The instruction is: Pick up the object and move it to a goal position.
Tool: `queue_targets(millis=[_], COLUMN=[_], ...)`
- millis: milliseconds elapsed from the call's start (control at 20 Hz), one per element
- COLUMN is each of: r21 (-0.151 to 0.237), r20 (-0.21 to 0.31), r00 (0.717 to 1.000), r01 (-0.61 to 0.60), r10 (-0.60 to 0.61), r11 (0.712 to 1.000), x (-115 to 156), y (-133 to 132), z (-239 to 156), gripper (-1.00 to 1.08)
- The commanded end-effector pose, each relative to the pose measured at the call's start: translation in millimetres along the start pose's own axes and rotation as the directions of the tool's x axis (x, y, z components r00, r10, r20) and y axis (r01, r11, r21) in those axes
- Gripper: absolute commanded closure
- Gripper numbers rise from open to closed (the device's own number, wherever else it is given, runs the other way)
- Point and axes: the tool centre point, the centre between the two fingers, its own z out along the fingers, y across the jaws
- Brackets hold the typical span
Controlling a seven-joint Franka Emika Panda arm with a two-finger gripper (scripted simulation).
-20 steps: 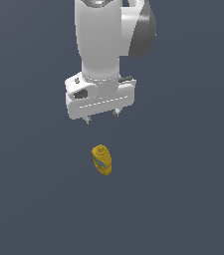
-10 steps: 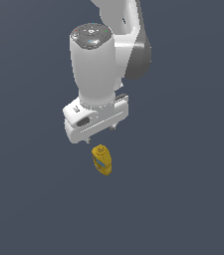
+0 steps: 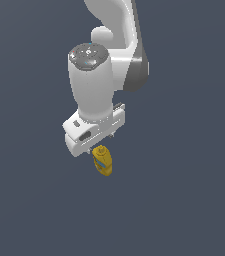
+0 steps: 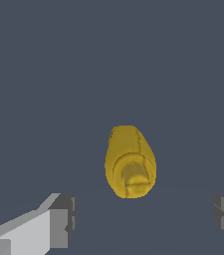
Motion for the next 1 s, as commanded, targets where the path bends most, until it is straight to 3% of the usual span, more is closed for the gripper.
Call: queue_targets(millis=[0,350,950], r21=[0.001,0.001,0.001], r20=[-0.001,0.0,-0.001], r00=[1.0,1.0,1.0], r01=[0.013,0.012,0.016], r10=[-0.013,-0.012,-0.016], r11=[1.0,1.0,1.0], x=[1,1,1], y=[1,1,1], z=[2,8,53], gripper=[-0.92,-0.92,-0.92])
